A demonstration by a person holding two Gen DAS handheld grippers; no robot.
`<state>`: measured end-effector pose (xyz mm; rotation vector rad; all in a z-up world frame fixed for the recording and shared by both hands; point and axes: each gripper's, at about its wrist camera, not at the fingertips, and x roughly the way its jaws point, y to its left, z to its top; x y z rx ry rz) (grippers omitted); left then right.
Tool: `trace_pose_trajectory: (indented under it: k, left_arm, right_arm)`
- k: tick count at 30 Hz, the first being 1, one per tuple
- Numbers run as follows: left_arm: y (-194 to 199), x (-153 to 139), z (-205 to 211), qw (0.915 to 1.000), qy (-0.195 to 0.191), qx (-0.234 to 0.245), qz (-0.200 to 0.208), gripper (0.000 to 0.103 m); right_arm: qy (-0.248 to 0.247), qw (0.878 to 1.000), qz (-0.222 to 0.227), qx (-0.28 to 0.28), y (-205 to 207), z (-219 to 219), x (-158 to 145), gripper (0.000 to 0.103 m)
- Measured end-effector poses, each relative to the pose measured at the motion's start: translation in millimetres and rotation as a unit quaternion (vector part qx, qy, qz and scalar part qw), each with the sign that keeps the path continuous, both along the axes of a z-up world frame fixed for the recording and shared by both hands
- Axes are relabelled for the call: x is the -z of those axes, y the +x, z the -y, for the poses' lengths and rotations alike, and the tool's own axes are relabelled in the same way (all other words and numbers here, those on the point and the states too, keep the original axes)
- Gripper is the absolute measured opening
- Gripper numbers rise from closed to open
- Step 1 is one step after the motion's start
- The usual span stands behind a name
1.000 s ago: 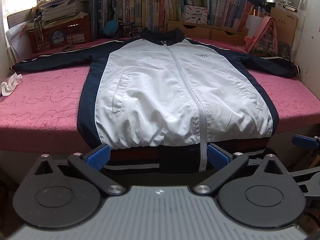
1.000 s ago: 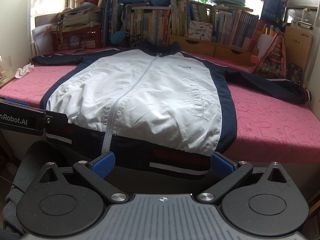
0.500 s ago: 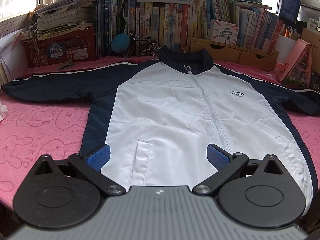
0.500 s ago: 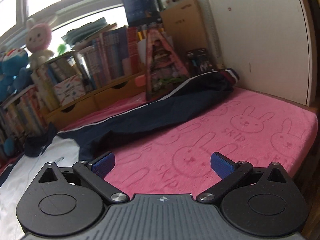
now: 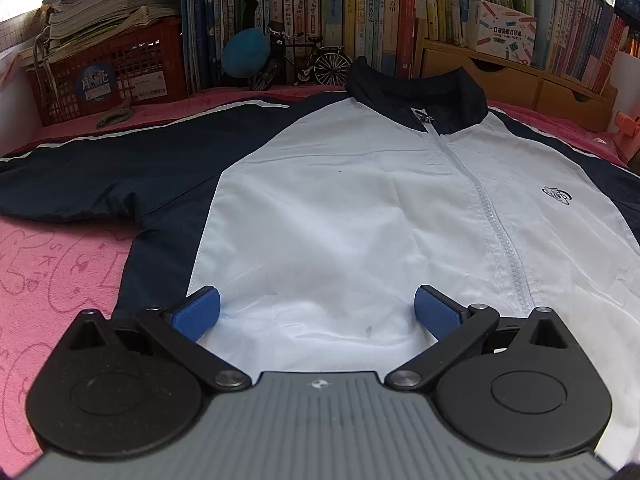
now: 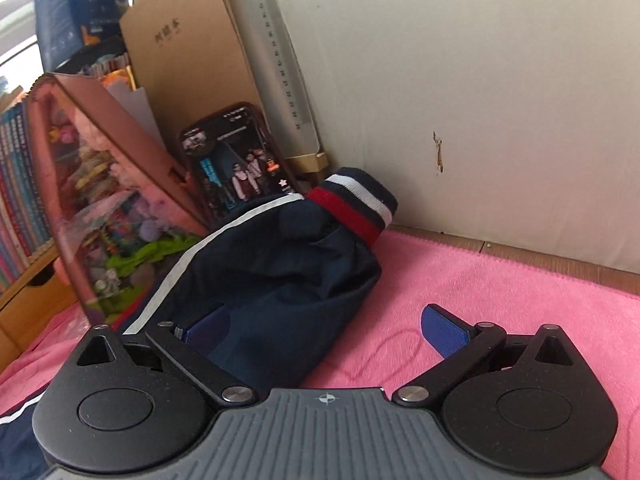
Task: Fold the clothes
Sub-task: 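Grasp the striped navy sleeve cuff with the right gripper, then carry the held sleeve across the jacket body with the right gripper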
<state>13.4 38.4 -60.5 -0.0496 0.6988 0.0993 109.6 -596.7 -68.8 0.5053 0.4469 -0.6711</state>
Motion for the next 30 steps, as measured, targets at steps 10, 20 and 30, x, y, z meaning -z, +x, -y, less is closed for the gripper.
trace_pose_trajectory:
  k: [10,20,30]
  left_arm:
    - [19,10,2,0.9999,0.007,-0.007,0.003,0.103]
    - [19,10,1,0.9999,0.006,-0.008,0.003,0.103]
    - [19,10,1,0.9999,0.005,-0.009,0.003,0.103]
  right_arm:
    - [0.019,0.999,-0.007,-0.039,39,22,8,0.092]
    - [-0.01,0.993,0.059,-0.101,-4,-27,-45,0.011]
    - [-0.095,0.871,0.09,-0.473,15,-298,-101,0.014]
